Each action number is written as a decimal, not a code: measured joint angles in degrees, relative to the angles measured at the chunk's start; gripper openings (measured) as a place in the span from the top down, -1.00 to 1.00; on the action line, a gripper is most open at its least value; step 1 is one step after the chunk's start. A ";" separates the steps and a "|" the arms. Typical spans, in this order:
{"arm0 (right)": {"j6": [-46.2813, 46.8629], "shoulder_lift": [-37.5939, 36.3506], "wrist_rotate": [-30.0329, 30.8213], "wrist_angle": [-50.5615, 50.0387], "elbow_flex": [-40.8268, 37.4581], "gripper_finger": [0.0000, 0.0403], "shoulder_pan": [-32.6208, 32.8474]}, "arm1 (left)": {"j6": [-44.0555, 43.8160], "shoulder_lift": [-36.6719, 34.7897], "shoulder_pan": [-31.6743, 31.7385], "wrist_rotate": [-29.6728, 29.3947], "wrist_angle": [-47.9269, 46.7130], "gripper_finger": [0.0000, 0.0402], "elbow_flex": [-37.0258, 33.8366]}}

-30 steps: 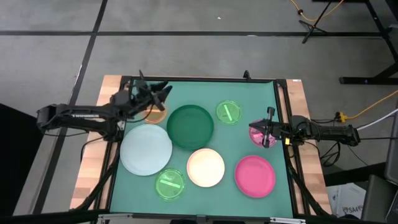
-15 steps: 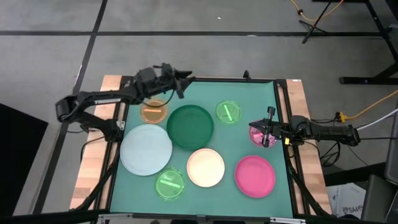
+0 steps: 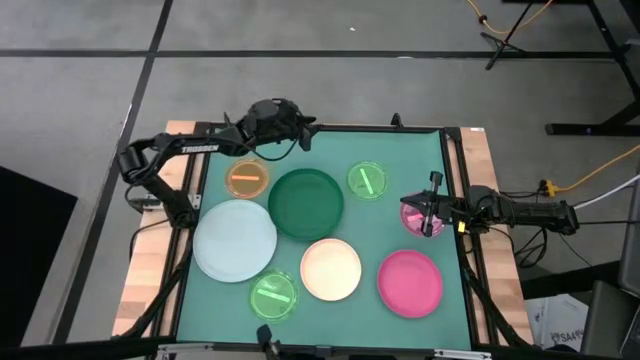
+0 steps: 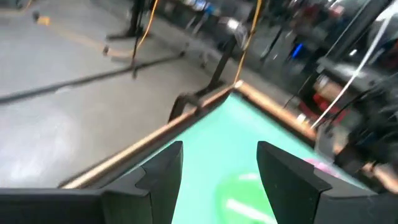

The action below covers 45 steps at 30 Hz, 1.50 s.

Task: Stack plastic plates
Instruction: Stack the green plate on top of the gray plate

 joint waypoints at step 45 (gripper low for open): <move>-1.47 0.00 0.02 -0.07 0.00 1.00 0.02 | 5.61 1.58 -1.84 -0.78 -37.13 0.00 -4.20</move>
